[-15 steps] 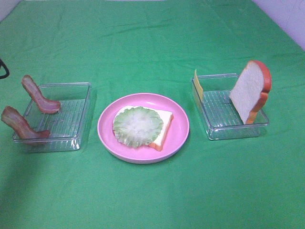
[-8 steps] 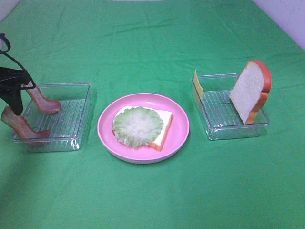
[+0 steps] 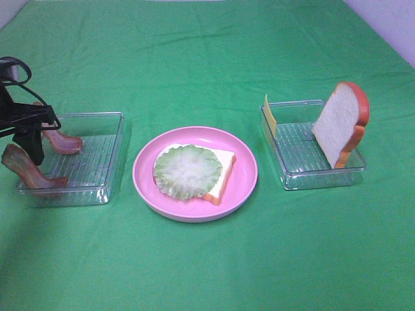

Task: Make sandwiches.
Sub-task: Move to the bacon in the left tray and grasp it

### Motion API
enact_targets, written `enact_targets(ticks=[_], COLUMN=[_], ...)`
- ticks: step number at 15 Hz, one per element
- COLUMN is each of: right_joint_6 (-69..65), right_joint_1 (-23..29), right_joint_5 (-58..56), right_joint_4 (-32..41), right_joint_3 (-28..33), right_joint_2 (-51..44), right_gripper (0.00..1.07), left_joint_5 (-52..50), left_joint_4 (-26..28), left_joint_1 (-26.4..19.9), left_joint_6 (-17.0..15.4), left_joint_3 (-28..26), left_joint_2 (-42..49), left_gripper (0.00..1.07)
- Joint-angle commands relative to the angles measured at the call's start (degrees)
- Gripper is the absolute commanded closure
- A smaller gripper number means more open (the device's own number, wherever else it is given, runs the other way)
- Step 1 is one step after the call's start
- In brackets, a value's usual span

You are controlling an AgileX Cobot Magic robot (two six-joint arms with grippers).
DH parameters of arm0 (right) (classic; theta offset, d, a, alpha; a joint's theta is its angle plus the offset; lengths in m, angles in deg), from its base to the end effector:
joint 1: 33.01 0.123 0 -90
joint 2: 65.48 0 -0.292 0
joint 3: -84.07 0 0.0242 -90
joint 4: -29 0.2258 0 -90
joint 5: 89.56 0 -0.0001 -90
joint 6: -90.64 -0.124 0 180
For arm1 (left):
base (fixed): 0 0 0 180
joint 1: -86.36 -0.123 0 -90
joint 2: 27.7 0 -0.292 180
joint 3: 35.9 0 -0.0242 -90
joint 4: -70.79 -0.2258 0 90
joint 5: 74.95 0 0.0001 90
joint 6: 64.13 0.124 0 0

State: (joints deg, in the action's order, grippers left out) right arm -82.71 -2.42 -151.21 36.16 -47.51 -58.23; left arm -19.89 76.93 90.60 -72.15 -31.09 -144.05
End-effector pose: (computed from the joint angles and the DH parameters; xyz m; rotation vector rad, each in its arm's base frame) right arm -0.0131 0.0080 0.2509 -0.6672 1.9555 0.4088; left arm 0.3420 -0.0363 0.1653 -0.1917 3.0761 -0.1486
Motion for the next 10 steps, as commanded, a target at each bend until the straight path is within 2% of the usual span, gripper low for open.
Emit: enact_targets(ticks=[1, 4, 6, 10], right_joint_6=[0.4, 0.4, 0.4, 0.4], right_joint_1=[0.1, 0.1, 0.1, 0.1], right_joint_5=[0.7, 0.7, 0.7, 0.7], right_joint_4=[-0.3, -0.3, -0.3, -0.3], right_joint_3=[0.1, 0.1, 0.1, 0.1], right_joint_2=[-0.8, -0.8, -0.8, -0.8], right_gripper=[0.40, 0.40, 0.40, 0.40], left_joint_5=[-1.1, -1.9, -1.9, -1.6], left_joint_4=[-0.3, -0.3, -0.3, -0.3], left_joint_1=[1.6, 1.8, 1.8, 1.8], left_joint_6=[-0.1, -3.7, -4.0, -4.1], left_joint_3=[0.0, 0.0, 0.0, 0.0], left_joint_2=[-0.6, -0.6, -0.6, -0.6], left_gripper=[0.50, 0.58, 0.71, 1.07])
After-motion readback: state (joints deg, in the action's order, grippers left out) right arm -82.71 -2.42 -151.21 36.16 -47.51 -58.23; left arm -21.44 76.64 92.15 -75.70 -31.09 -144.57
